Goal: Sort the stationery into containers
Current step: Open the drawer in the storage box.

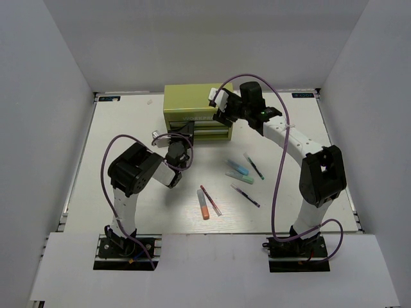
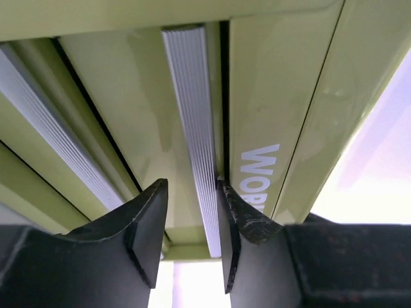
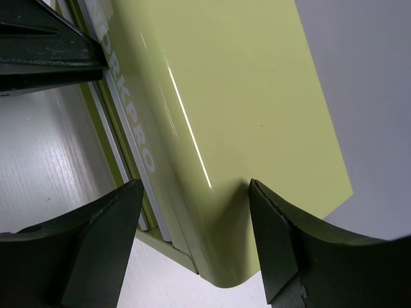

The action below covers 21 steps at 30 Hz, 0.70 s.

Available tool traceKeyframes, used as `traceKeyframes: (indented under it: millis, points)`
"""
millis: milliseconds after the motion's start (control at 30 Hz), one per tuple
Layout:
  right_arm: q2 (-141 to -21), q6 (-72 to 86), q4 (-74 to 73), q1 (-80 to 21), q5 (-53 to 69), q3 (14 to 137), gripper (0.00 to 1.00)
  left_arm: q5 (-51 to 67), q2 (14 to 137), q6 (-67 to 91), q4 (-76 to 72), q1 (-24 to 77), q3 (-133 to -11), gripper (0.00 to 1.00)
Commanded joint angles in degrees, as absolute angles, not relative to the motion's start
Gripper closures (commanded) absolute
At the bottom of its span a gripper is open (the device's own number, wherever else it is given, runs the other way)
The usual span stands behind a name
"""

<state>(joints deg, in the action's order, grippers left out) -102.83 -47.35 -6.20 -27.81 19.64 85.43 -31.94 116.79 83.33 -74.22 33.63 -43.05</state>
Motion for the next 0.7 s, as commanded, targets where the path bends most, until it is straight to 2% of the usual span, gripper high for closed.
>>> traceKeyframes:
  millis: [0,433,533,567,600,667]
  points:
    - [-101.7,-46.1,-8.5,-27.9,20.5,85.9,0.28,-37.8,117.4,84.2,-80.4,34.4,-44.2,0.54]
    - [-101.0,-46.5,-9.5,-27.7,20.5,85.3,0.28,-38.4,120.4,84.2,-83.2,34.5,-46.3,0.79]
    - [-101.0,-46.5,-9.9,-27.8,20.7,85.3,0.29,-37.8,121.0,84.2,-85.7,35.0,-45.3,0.88]
    - [-101.1,-46.5,-9.8,-27.9,20.5,85.5,0.29,-37.8,121.0,84.2,-86.5,35.0,-45.3,0.96]
    - [-101.1,-46.5,-9.9,-27.9,20.5,85.5,0.29,-37.3,121.5,84.2,-87.2,35.0,-44.5,1.0]
    - [-101.1,-46.5,-10.0,-27.9,20.6,85.6,0.29,-37.3,121.6,84.2,-88.3,35.0,-43.1,1.0]
